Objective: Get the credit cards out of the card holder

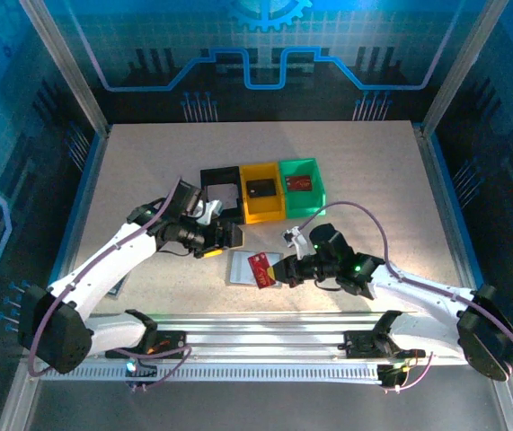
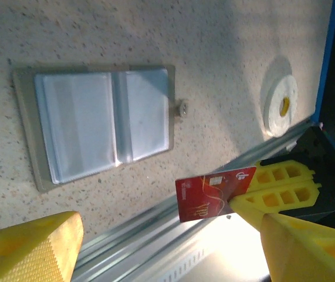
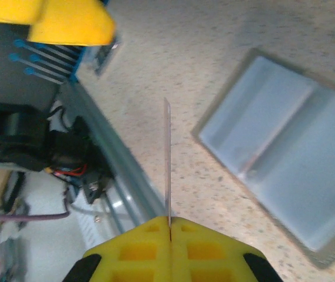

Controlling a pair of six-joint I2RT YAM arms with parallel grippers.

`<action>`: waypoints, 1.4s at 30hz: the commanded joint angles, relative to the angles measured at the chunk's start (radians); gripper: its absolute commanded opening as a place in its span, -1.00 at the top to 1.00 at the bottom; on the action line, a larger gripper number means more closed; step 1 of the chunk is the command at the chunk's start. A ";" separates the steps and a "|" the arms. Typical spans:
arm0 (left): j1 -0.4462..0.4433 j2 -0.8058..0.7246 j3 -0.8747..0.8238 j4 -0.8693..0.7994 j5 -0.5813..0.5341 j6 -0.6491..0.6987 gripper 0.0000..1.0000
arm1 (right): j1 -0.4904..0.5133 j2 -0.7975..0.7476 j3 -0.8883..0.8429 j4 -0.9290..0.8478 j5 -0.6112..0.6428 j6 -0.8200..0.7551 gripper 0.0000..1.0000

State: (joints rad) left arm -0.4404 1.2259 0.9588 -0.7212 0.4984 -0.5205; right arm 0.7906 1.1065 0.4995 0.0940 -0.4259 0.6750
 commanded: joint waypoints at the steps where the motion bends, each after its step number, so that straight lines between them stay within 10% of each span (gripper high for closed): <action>1: 0.005 0.010 0.028 -0.061 0.107 0.075 -0.59 | -0.010 0.021 -0.004 0.095 -0.145 -0.008 1.00; 26: -0.082 -0.023 -0.103 0.104 0.426 0.077 -0.23 | 0.018 0.100 -0.008 0.268 -0.293 0.033 1.00; 42: -0.102 -0.041 -0.098 0.095 0.411 0.101 0.41 | 0.018 0.095 -0.024 0.293 -0.318 0.041 1.00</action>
State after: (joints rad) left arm -0.5335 1.2156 0.8608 -0.6426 0.8696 -0.4419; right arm 0.7998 1.1992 0.4896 0.3691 -0.7345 0.7071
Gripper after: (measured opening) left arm 0.303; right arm 0.039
